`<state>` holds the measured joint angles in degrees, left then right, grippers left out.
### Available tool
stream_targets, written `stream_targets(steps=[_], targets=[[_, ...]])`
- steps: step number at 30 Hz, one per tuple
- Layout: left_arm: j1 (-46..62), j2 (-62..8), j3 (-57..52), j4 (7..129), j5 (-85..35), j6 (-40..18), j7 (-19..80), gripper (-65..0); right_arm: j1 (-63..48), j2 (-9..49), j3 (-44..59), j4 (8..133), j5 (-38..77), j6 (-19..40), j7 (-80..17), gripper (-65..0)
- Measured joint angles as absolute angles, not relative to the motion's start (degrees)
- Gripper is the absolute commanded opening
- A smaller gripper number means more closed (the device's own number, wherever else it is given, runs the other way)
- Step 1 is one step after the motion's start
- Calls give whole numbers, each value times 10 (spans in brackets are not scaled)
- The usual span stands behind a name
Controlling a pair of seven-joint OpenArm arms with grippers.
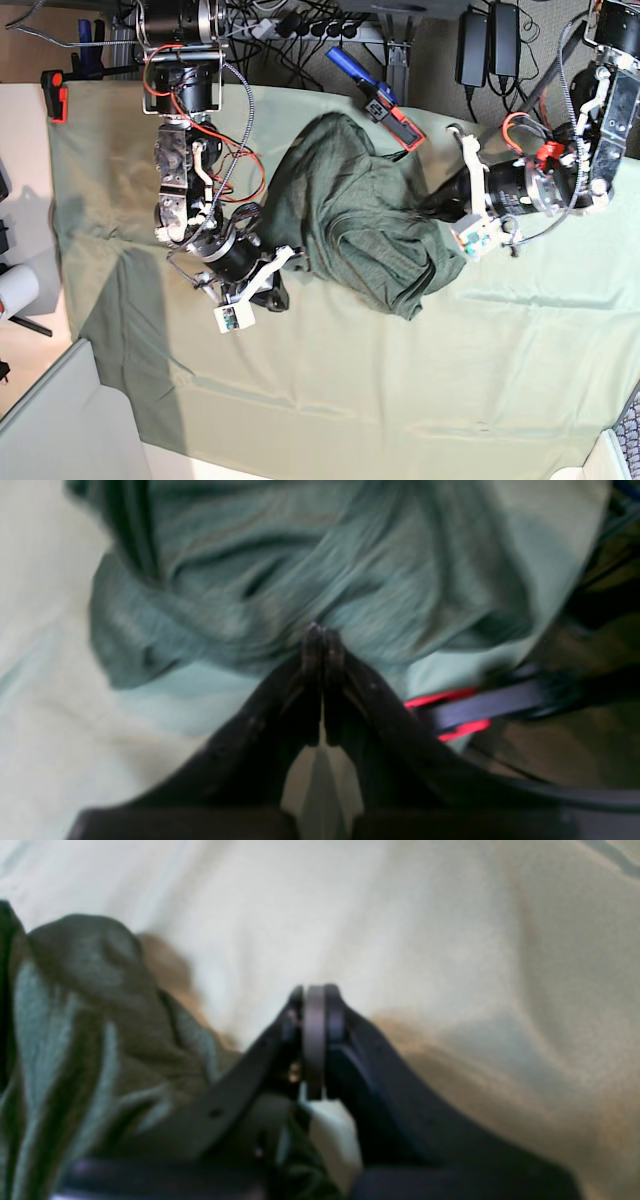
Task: Fold the T-shirt properly
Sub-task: 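Hold the bundle with both grippers and fold it over once more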
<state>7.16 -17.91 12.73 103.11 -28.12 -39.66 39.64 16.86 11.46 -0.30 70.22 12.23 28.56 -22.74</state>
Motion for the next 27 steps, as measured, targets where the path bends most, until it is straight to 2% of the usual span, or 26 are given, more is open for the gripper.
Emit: stream_targets(steps=[6,12,27], targets=[[68,-161,175,1013,-264,-396,382,-650,169,109,-3,702,122,286,-228,-650],[30,-160,220,941,-206,-396,345,-650,168,107,-3,702,123,286,-232,-650],[-76,-161,228,768,-181,-429,275,-650,168,106,-3,702,123,286,-245,-650]])
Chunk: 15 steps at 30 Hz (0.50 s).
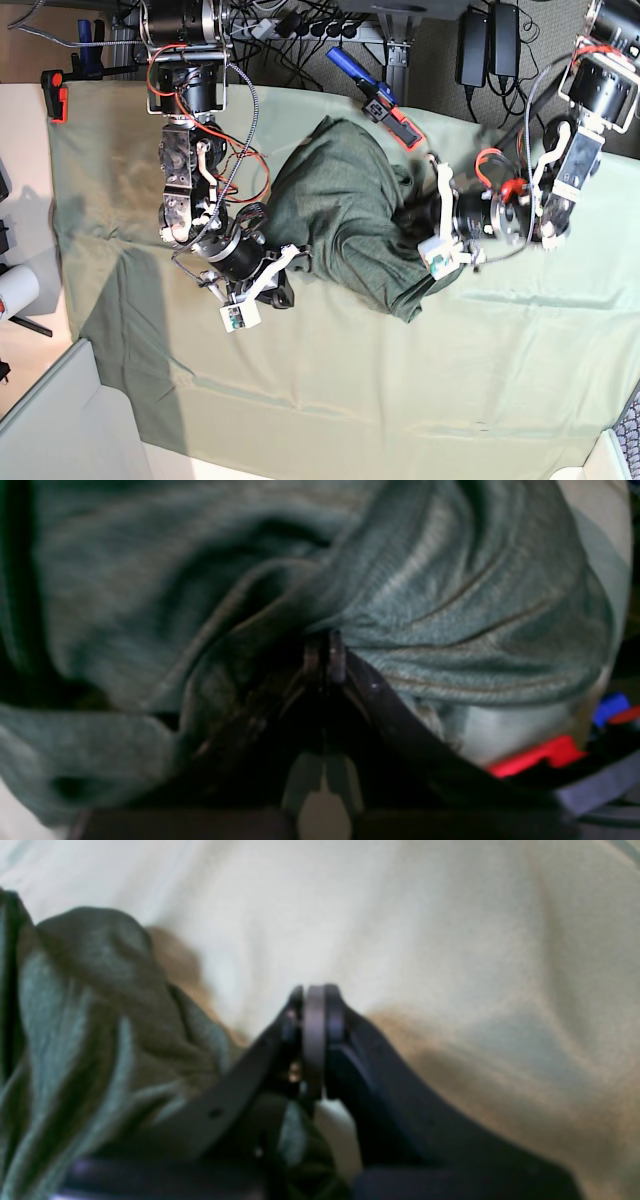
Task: Fold the T-shirt properly
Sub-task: 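Hold the bundle with both grippers and fold it over once more, then lay the folded shirt down and open both grippers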
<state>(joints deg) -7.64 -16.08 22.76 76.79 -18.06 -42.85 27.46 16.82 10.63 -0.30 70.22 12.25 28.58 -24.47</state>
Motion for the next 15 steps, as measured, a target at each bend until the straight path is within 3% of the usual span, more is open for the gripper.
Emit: stream_targets(steps=[15], targets=[[-195,-245,228,654,-146,-414,237,-650,117,106,-3,702,180,286,-243,-650]])
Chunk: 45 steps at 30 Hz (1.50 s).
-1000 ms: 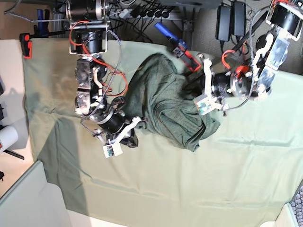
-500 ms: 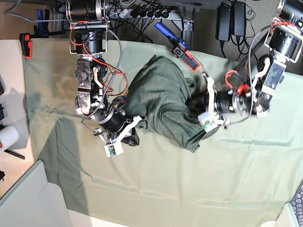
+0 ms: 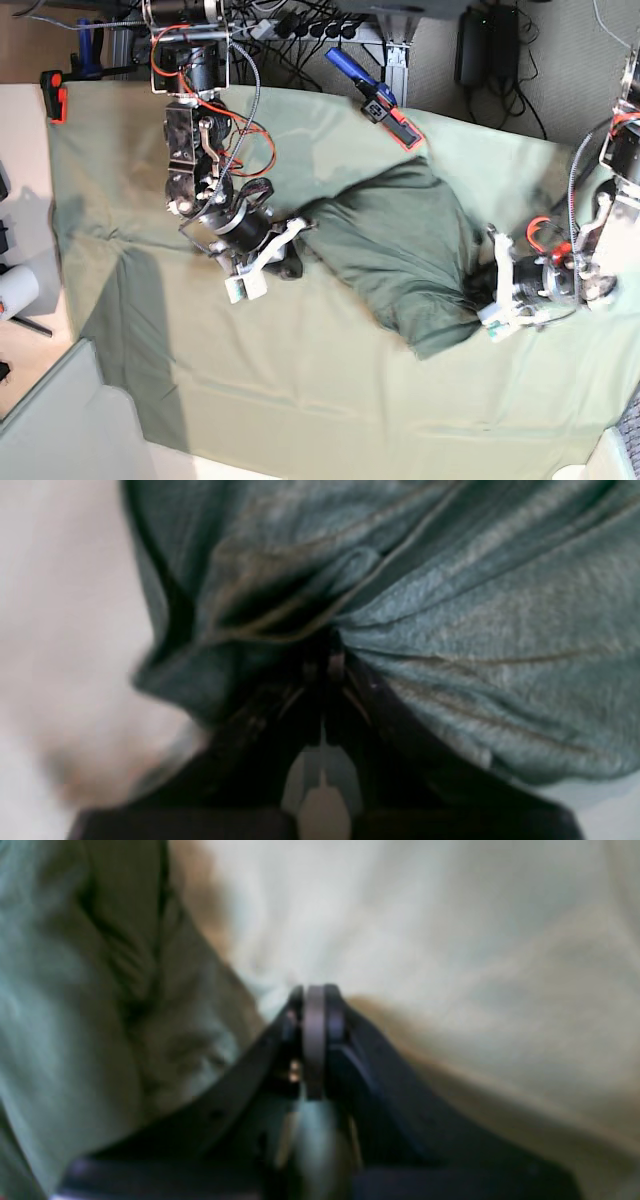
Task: Fold the T-shirt properly
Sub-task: 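Lay the folded shirt down and open both grippers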
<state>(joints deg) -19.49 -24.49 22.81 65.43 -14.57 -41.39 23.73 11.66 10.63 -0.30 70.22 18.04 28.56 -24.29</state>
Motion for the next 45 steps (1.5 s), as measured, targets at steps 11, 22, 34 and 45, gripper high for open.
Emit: stream_targets(steps=[11,22,34,45], targets=[[-205,-253,228,653,-149,-408,255,-650,92,60,-2,721,222,286,-280,-650],[-202,-279,228,653,-274,-403,317,-650,92,8,-2,730,222,286,-300,-650],[-199,-304,210,665,-381,-401,377,-650,36,8,-2,801,240,286,-314,-650],[-114,-306,80,803,-405,-400,407,-650,11,-5,-33,847,246,287,-316,-650]])
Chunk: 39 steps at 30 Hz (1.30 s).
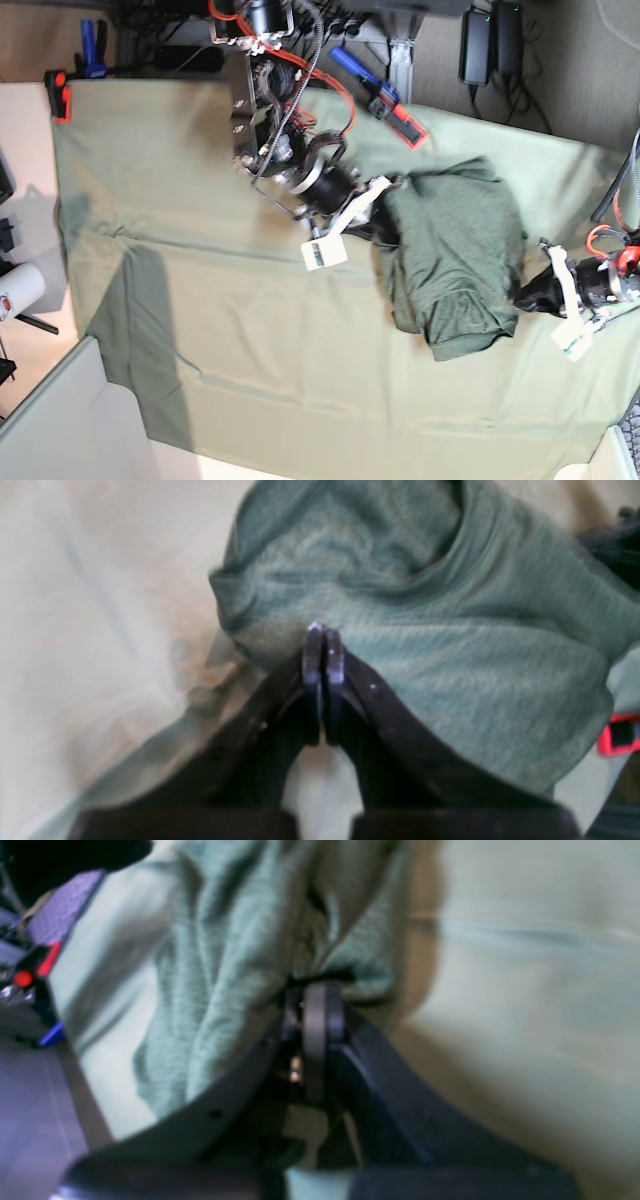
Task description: Fold the T-shirt properly
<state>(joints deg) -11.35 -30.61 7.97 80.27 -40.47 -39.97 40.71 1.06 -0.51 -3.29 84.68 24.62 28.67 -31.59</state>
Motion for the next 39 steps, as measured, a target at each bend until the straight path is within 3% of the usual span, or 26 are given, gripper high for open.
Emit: stream_targets(steps=[13,22,34,39], targets=[[1,-307,-50,828,-426,-399,413,-650,21,20,-5,906,202,287,-342,-650],[37,-303,-53,829,-446,-399,411,-650,59,20,0,829,171,287,-323,-650],[73,-303,-57,829,-374,-399,409,-650,59,20,-124,784,173,287,-328,-650],[108,-303,-110,830,-382,-399,404,-650,47,20,-149,799,175,287,-333,-650]])
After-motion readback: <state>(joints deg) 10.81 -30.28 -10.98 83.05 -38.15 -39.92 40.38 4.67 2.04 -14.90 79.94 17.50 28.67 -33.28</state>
